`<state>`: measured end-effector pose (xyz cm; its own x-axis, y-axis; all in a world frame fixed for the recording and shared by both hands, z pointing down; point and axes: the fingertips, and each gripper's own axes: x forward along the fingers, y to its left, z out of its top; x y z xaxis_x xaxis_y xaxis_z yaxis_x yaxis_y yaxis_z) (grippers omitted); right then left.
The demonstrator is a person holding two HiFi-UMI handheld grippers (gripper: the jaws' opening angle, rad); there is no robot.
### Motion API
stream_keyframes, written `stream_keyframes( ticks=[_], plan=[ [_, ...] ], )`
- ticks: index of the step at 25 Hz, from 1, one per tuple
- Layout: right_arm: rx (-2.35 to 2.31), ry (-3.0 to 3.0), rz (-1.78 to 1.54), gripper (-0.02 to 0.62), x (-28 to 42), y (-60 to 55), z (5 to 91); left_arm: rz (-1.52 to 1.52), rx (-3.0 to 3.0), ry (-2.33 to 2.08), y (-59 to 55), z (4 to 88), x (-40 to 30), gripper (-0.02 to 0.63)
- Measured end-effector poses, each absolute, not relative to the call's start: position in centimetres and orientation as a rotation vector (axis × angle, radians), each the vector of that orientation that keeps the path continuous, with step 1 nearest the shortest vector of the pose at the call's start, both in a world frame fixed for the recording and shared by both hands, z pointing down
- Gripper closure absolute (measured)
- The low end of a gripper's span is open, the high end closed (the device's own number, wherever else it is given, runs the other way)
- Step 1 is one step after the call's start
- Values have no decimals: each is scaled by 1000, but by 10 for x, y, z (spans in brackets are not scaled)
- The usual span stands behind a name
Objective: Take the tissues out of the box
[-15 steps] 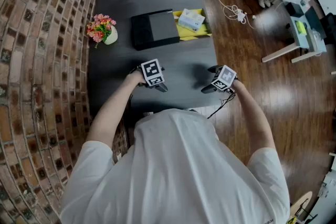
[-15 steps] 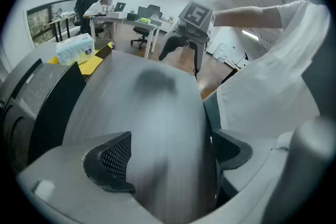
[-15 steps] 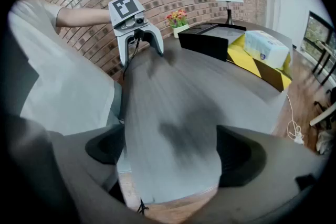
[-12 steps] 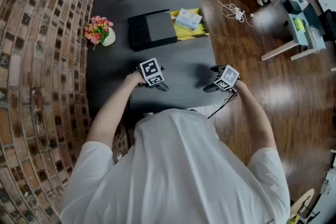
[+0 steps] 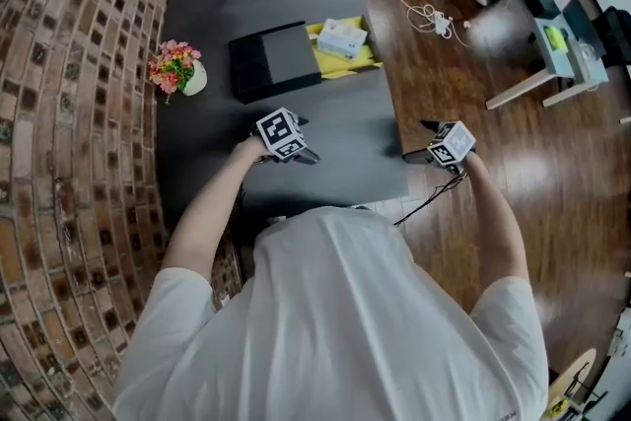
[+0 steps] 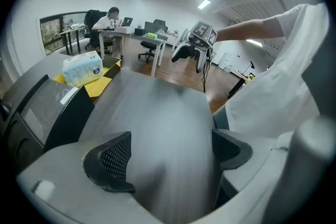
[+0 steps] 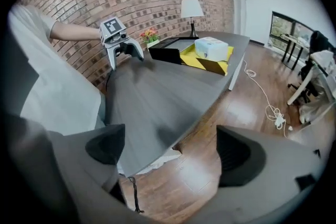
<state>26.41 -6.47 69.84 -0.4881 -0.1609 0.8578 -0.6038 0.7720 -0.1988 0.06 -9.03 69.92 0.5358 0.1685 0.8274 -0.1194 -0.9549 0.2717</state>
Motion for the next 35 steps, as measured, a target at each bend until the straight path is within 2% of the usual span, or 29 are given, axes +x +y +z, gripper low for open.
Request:
stream_keyframes(
  ticks=[16,35],
  plan=[
    [709,-2089,551,58,326,-127,663,1128,2563,-223,-131,669,9,124],
    [556,-2127,391,58,299,-233,635,884,2583,-574,-160,638,-23,124]
  ],
)
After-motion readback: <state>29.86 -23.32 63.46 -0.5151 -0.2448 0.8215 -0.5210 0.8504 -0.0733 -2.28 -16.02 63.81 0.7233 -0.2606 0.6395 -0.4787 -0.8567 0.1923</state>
